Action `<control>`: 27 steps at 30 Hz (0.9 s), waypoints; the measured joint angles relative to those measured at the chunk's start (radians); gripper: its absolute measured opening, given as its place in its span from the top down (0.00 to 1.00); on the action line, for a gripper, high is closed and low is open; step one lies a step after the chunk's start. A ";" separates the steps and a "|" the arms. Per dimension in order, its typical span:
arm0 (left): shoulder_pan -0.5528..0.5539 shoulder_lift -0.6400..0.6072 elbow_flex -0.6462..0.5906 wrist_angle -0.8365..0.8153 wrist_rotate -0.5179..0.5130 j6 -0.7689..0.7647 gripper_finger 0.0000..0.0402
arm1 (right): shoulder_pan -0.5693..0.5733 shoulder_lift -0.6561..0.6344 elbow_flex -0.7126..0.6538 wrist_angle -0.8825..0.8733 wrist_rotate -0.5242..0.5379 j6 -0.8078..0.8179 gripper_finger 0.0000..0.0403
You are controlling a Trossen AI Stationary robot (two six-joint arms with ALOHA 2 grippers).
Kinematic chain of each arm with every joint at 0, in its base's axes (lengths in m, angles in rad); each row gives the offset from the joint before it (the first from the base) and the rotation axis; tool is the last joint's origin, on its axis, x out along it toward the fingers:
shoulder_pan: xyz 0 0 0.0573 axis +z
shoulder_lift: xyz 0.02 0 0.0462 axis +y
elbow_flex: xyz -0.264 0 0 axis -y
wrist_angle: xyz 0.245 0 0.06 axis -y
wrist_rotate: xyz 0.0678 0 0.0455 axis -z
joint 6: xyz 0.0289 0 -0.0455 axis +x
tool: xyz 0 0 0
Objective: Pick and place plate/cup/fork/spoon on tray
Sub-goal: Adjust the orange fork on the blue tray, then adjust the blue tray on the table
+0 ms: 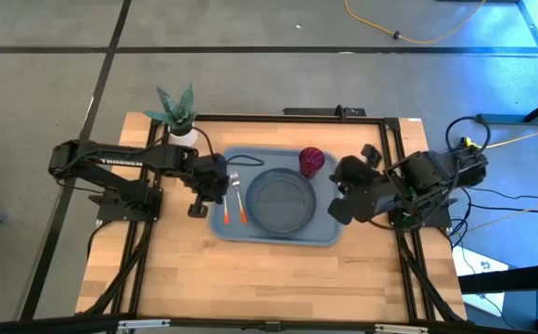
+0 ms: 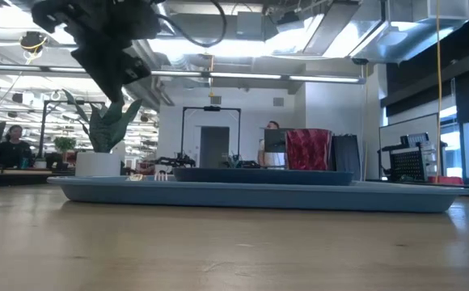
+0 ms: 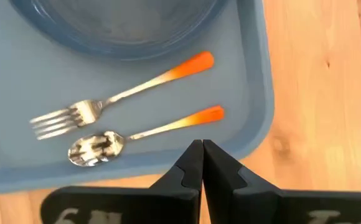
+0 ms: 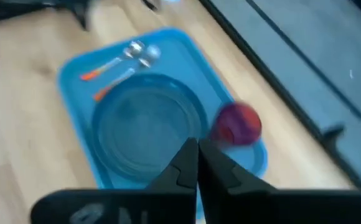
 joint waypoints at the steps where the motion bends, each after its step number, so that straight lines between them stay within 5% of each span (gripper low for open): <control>1: -0.004 0.000 0.000 -0.006 0.000 -0.012 1.00 | 0.000 -0.029 -0.056 -0.002 -0.003 0.053 0.99; 10: -0.052 0.002 -0.137 0.089 -0.003 -0.100 1.00 | -0.038 -0.175 -0.512 0.154 -0.194 0.374 0.99; 17: -0.061 0.017 -0.254 0.284 -0.025 -0.157 1.00 | -0.122 -0.181 -0.742 0.366 -0.327 0.378 0.99; 27: -0.061 0.132 -0.299 0.347 -0.069 -0.186 1.00 | -0.252 -0.181 -0.988 0.725 -0.530 0.251 0.99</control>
